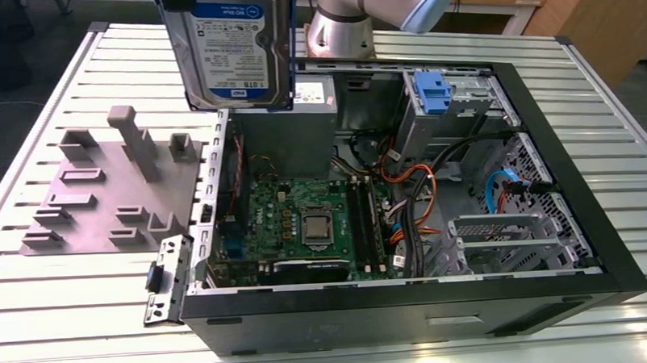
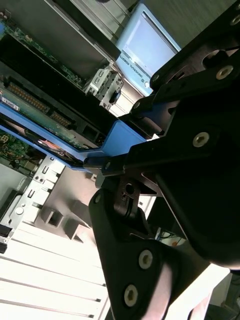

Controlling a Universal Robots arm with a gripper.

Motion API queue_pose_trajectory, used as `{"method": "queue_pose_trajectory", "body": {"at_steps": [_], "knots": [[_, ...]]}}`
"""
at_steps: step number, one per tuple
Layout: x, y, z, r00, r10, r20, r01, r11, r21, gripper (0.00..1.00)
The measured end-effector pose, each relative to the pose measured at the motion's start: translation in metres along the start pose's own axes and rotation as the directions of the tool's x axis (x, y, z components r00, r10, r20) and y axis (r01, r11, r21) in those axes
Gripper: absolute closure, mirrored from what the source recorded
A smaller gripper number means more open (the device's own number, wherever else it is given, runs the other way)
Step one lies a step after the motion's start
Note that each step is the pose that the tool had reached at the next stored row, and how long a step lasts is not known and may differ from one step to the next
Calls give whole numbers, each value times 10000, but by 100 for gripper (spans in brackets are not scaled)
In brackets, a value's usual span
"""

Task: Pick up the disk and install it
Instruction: 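Pick up the disk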

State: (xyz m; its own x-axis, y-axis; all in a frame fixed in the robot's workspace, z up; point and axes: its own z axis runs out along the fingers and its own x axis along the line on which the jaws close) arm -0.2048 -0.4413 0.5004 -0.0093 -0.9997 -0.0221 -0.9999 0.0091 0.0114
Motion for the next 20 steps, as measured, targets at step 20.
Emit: {"method": "queue_pose_trajectory", "body": {"at_steps": [20], "knots": [[-1, -120, -1, 10000, 0, 0, 0, 10000, 0, 64]]}}
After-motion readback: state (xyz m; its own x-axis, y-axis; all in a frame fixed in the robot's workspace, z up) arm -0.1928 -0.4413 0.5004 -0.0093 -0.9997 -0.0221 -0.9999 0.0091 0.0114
